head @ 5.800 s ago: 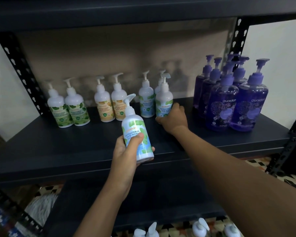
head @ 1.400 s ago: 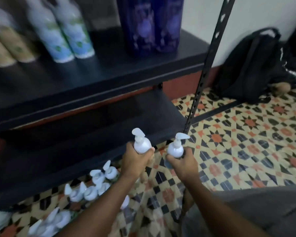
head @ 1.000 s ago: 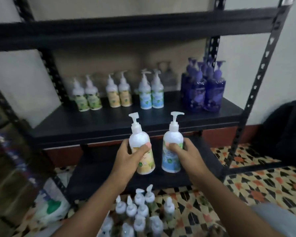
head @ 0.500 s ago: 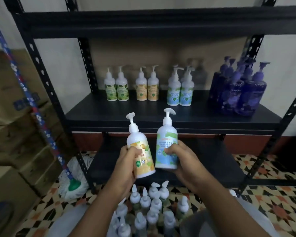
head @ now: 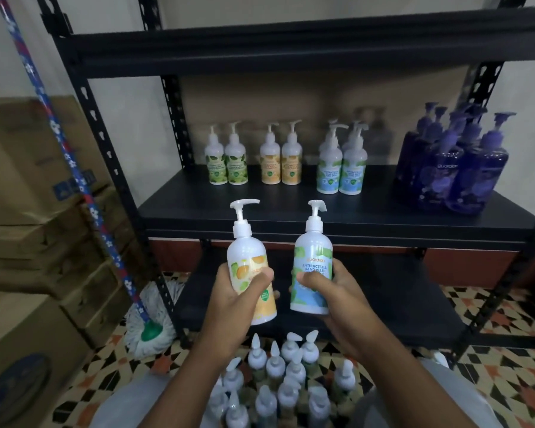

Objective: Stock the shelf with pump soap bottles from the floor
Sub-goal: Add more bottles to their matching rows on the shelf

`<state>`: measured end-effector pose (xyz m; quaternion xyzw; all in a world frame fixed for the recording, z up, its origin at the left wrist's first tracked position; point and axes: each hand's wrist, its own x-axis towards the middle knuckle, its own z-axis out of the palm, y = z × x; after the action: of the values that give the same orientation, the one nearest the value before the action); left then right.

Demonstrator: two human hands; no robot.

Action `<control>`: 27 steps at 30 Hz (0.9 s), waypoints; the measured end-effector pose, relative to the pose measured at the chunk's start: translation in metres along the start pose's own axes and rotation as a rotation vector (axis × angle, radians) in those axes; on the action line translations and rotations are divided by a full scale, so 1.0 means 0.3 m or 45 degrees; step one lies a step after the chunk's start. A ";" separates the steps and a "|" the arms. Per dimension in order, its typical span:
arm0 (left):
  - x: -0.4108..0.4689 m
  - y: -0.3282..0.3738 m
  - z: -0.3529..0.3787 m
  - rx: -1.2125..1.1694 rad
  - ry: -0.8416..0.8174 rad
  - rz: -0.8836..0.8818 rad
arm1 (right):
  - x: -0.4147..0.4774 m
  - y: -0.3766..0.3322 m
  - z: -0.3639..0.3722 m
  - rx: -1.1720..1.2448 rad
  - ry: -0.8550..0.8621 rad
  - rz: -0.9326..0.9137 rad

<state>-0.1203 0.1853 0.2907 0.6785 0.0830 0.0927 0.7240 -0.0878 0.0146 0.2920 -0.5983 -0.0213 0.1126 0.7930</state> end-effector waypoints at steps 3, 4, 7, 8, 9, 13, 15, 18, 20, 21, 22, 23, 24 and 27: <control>-0.010 -0.006 -0.001 0.100 -0.010 0.019 | -0.005 0.002 0.002 -0.090 0.001 -0.017; -0.010 -0.009 -0.002 0.142 -0.023 0.018 | -0.007 0.001 0.004 -0.105 0.001 -0.021; 0.004 -0.012 -0.006 0.170 -0.057 0.009 | -0.006 -0.001 0.007 -0.117 0.006 -0.039; 0.009 -0.010 -0.005 0.152 -0.060 0.008 | -0.001 -0.001 0.006 -0.120 0.011 -0.046; 0.014 -0.010 -0.004 0.092 -0.066 -0.009 | 0.003 -0.002 0.003 -0.126 0.015 -0.054; 0.032 0.016 0.016 -0.300 -0.184 -0.100 | 0.015 -0.021 -0.009 -0.154 0.029 -0.099; 0.048 0.049 0.040 -0.353 -0.256 -0.084 | 0.023 -0.045 -0.011 -0.148 0.008 -0.128; 0.118 0.098 0.081 -0.423 -0.291 -0.034 | 0.066 -0.099 -0.015 -0.180 0.032 -0.190; 0.186 0.131 0.111 -0.460 -0.265 0.012 | 0.116 -0.150 -0.020 -0.239 0.075 -0.247; 0.222 0.149 0.128 -0.473 -0.255 0.034 | 0.145 -0.179 -0.026 -0.270 0.101 -0.280; 0.259 0.162 0.146 -0.477 -0.249 0.054 | 0.176 -0.208 -0.033 -0.301 0.128 -0.316; 0.293 0.169 0.162 -0.475 -0.243 0.070 | 0.210 -0.234 -0.043 -0.331 0.151 -0.355; 0.325 0.169 0.175 -0.478 -0.232 0.076 | 0.246 -0.259 -0.054 -0.361 0.170 -0.390; 0.389 0.143 0.194 -0.480 -0.192 0.062 | 0.350 -0.309 -0.099 -0.441 0.188 -0.454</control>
<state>0.0061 0.1604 0.3380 0.5379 -0.0067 0.0731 0.8398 0.0337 -0.0161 0.3616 -0.7187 -0.0873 -0.0783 0.6854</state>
